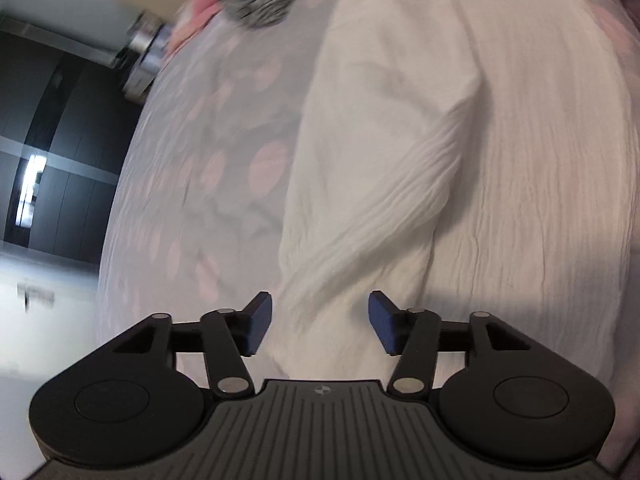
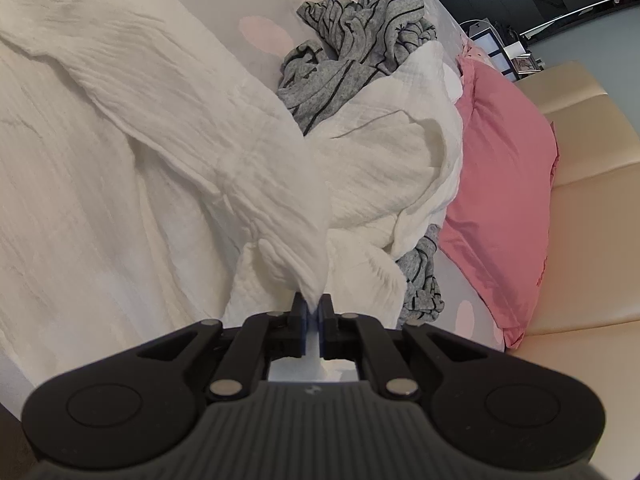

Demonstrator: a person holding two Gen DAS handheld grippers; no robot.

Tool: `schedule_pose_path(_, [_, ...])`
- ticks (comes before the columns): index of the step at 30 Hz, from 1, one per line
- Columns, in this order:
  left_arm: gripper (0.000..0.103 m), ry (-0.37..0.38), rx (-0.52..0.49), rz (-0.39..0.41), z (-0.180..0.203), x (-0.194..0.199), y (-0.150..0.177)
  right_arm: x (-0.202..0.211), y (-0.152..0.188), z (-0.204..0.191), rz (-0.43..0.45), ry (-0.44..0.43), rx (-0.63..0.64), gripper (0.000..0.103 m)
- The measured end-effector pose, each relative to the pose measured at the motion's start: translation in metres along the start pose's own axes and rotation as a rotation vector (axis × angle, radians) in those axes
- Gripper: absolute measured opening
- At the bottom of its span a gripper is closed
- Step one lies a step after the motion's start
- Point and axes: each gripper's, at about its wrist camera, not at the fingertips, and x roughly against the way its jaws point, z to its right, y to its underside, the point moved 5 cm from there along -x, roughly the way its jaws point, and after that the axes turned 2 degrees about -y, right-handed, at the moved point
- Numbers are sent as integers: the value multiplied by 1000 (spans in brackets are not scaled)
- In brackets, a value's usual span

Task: Fold clothes
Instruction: 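Lift the garment with the left gripper while the right gripper grasps another edge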

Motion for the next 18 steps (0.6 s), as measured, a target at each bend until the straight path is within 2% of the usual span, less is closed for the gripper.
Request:
schedule_pose_path(5, [53,106,-291,26,1,-20,-16,-1,1,-3,2,-11,-3,6])
schedule_pose_path(8, [52,185,-380,0,8,-35,-18,-3,2,-5,4,-16,-4,6])
schedule_pose_path(9, [47,214,-404,-10,11,-39,-18,-4,3,-5,3,-17,-4,6])
schedule_pose_path(10, [27,246,-404,-26,13,-43,-17,-4,4,-5,3,-18,-5,6])
schedule_pose_path(12, [6,282,-352,-64,14,-50,-15,-4,6,-5,5,-18,-9,6])
schedule_pose_path(16, [3,257,-148,-66,-4,-41,3,2,6,3,25,11,-54,4])
schedule_pose_path(18, [3,187,-50,-79,-29,-29,20,7,3,12,41,48,-93,4])
